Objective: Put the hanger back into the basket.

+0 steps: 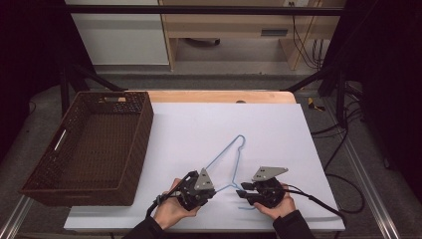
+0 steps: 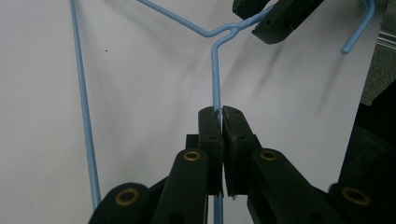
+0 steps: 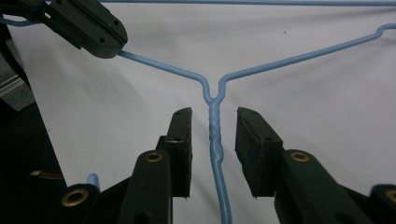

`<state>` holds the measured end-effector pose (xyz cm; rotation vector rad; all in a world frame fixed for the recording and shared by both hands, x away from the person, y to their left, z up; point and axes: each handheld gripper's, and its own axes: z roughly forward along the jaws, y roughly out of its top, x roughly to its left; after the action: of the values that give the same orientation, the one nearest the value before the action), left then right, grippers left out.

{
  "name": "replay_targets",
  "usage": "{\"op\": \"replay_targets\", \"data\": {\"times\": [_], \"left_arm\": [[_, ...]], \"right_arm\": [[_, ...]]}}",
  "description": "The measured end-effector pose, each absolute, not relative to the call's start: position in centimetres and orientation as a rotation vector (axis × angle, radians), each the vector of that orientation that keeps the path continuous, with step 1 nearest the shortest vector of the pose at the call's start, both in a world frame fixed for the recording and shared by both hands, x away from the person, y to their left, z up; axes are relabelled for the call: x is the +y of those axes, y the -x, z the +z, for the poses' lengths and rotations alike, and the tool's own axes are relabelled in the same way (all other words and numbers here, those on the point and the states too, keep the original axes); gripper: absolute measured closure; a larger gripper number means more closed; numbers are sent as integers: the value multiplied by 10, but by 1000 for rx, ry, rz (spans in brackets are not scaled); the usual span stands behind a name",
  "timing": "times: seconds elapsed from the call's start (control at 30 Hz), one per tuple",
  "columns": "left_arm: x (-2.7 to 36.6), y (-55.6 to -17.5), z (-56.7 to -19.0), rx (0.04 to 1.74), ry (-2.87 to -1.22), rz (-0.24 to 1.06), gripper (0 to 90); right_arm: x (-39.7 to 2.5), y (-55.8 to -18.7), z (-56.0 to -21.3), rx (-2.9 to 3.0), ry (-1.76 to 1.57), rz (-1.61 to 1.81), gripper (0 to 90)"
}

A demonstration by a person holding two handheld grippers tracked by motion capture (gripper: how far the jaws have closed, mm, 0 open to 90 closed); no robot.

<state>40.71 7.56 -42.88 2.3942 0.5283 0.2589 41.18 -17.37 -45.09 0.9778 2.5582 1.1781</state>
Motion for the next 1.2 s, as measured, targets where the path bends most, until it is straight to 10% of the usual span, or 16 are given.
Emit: {"op": "replay_targets", "data": {"times": [0.27, 0.83, 1.2], "left_arm": [[75, -408, -431, 528, -2408, 244, 873], [73, -408, -432, 540, -2414, 209, 856], [63, -406, -423, 575, -2468, 244, 511]], "right_arm": [[-174, -414, -451, 2580, -974, 1170, 848], [-174, -413, -449, 2590, -978, 1164, 859], [-174, -413, -449, 2579, -985, 1154, 859]]}}
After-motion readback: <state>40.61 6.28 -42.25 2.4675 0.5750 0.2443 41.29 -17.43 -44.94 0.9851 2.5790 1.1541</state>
